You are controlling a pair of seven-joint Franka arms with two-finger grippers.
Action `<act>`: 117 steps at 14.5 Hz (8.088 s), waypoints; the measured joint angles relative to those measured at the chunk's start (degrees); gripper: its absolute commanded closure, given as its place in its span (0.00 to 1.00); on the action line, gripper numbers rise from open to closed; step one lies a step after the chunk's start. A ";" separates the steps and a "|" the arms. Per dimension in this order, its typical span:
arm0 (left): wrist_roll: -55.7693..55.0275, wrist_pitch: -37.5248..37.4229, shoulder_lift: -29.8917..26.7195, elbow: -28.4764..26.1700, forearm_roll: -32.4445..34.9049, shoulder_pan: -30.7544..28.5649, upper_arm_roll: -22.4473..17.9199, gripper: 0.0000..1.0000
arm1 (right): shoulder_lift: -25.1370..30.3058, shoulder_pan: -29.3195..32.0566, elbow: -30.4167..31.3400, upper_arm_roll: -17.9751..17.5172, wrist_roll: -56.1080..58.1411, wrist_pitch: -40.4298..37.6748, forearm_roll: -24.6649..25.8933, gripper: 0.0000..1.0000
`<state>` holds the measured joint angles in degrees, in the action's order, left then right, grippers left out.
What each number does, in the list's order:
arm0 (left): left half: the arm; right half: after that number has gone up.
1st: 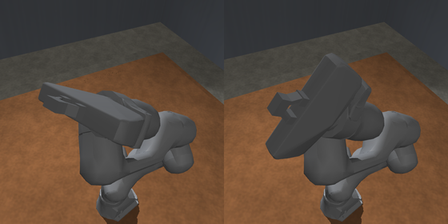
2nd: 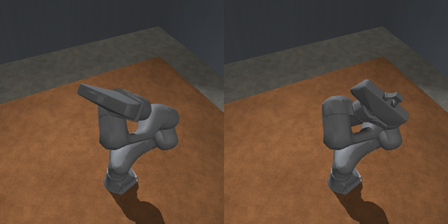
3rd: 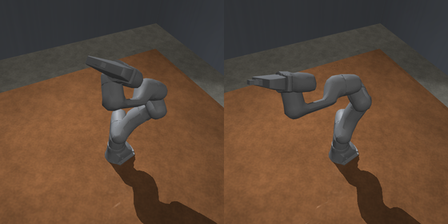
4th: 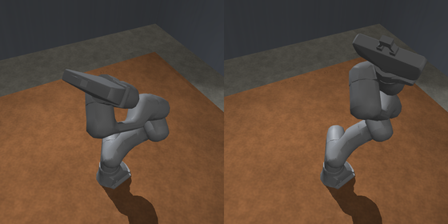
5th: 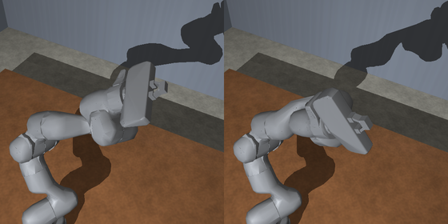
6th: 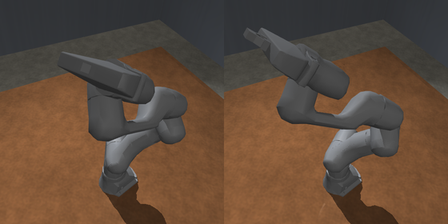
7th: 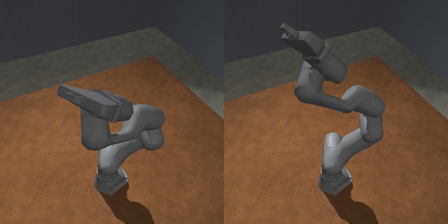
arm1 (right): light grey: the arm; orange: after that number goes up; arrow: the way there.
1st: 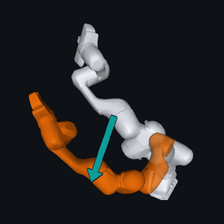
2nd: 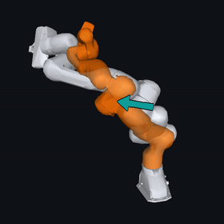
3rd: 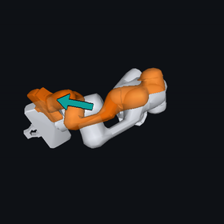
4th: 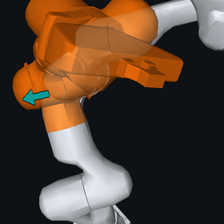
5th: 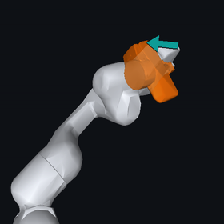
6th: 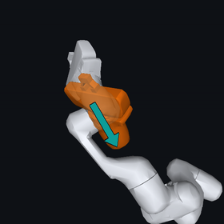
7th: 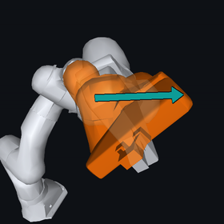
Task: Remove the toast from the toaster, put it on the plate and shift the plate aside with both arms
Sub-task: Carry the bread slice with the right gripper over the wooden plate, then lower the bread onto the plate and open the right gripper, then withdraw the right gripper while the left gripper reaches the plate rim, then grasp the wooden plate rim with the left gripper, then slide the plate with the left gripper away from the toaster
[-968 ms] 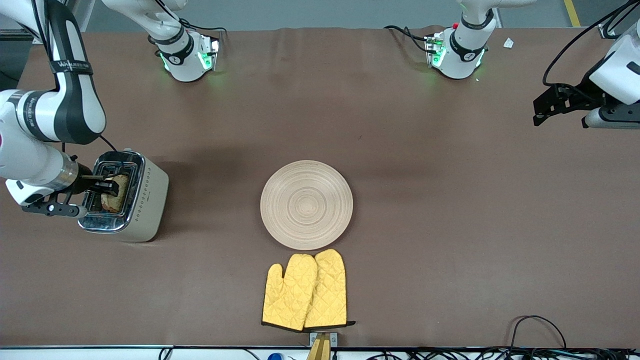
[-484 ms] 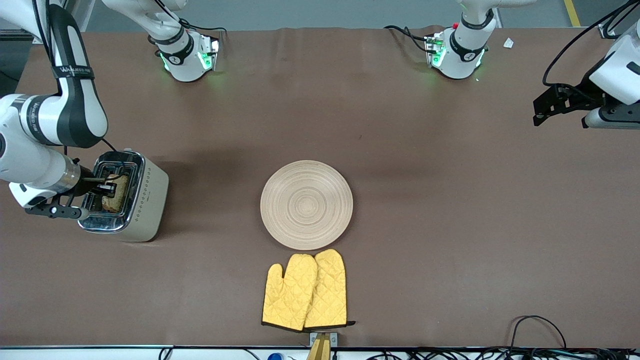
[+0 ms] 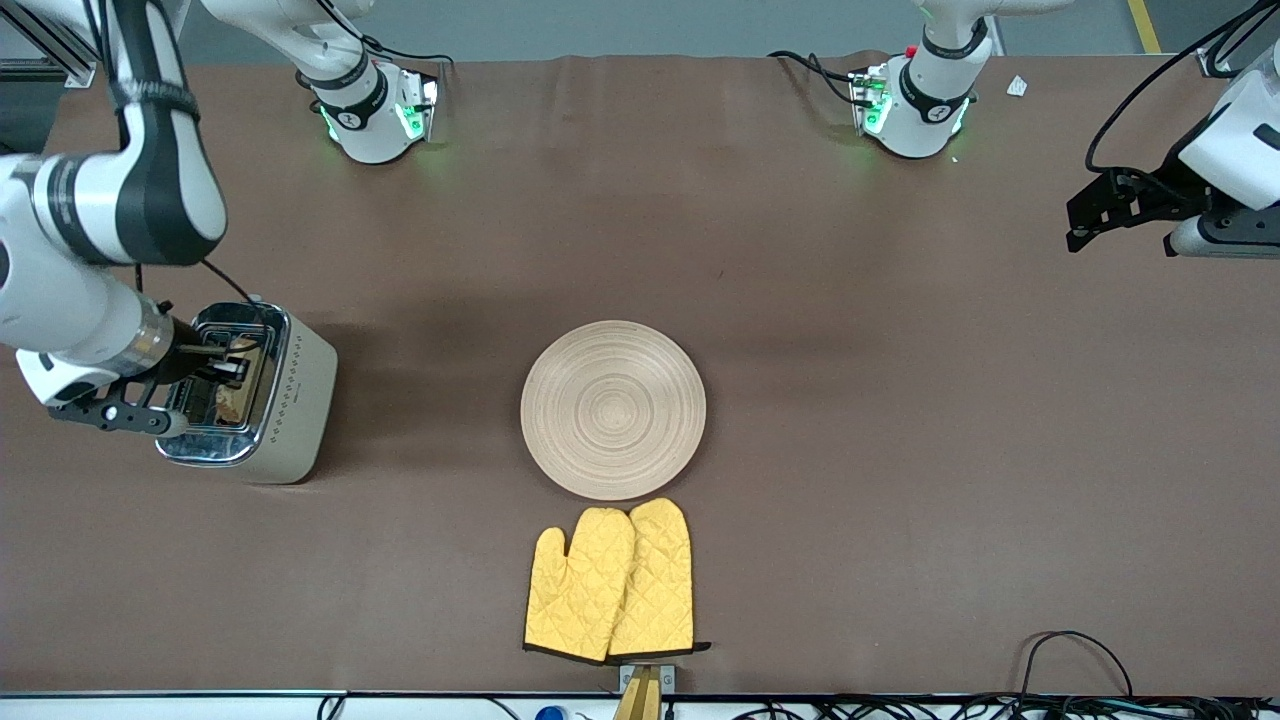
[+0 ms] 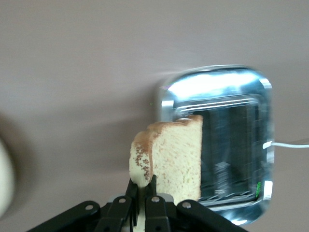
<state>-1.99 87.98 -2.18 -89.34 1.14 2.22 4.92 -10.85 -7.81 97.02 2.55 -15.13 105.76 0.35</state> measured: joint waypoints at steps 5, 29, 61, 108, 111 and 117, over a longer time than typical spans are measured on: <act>0.00 0.00 0.03 0.00 0.00 -0.01 0.00 0.00 | 0.14 -8.91 -0.12 -0.55 -13.73 6.45 -17.47 1.00; -0.49 0.00 1.87 0.01 -0.42 0.56 0.19 0.00 | -17.31 -24.50 11.21 0.39 17.69 38.17 -50.34 1.00; -0.60 18.52 26.25 -5.07 -31.47 1.04 9.61 0.00 | -11.51 -17.95 8.76 3.28 22.63 34.16 -50.92 0.00; 35.47 23.80 51.56 -0.93 -59.69 -7.28 15.78 1.00 | 22.24 2.43 1.08 3.91 11.66 -17.76 2.80 0.00; 35.48 15.62 49.72 -0.61 -52.83 -14.81 15.76 1.00 | 22.24 2.43 1.07 3.89 11.66 -17.76 2.80 0.00; 37.02 6.02 49.34 4.26 -37.75 -29.94 15.66 1.00 | 22.24 2.42 1.06 3.81 11.66 -17.75 2.80 0.00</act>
<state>35.03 94.00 47.17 -85.09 -36.61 -27.72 20.58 11.39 -5.39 98.08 6.37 -3.48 88.02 3.15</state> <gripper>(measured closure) 0.907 0.000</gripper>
